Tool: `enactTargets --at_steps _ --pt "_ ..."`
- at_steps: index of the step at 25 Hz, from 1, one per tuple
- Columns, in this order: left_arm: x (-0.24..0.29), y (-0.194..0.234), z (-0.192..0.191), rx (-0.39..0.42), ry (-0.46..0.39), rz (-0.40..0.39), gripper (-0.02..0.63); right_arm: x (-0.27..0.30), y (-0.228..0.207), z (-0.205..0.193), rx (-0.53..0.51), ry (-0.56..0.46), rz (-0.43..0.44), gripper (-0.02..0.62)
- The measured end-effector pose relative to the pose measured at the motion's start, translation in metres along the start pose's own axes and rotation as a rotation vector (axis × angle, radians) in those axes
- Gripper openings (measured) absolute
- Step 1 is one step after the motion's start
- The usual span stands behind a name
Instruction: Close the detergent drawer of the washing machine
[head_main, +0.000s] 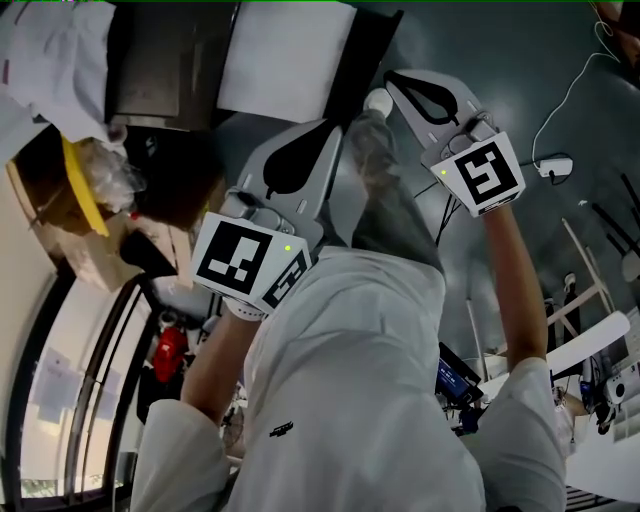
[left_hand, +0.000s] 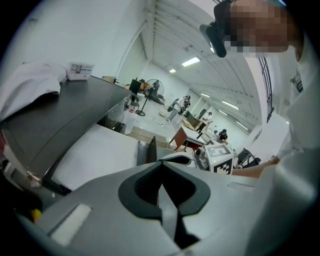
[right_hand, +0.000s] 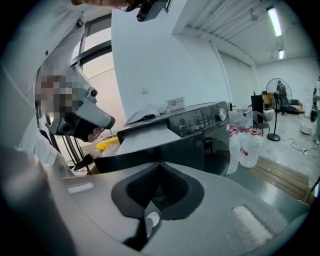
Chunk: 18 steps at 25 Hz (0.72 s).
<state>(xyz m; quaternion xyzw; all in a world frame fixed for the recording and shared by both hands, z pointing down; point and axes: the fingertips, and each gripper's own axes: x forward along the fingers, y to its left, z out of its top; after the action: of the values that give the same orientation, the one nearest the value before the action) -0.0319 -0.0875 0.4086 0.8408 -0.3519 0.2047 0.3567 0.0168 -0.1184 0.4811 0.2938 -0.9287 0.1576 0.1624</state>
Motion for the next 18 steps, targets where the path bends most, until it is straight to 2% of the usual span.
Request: enactTargets --at_steps 5,10,14,18 --pt "0.0 0.002 -0.001 -0.014 0.01 0.0 0.014 0.008 0.005 0.006 -0.037 -0.012 0.066 0.002" --pt "0.0 0.008 -0.007 -0.014 0.024 0.005 0.014 0.009 0.006 0.0 -0.105 0.073 0.081 0.002" --pt "-0.002 0.01 -0.003 -0.005 0.021 0.007 0.014 0.009 0.009 0.014 -0.091 0.027 0.086 0.002" --pt "-0.008 0.014 0.001 -0.009 0.008 0.019 0.012 0.022 0.011 0.017 -0.155 0.075 0.101 0.002"
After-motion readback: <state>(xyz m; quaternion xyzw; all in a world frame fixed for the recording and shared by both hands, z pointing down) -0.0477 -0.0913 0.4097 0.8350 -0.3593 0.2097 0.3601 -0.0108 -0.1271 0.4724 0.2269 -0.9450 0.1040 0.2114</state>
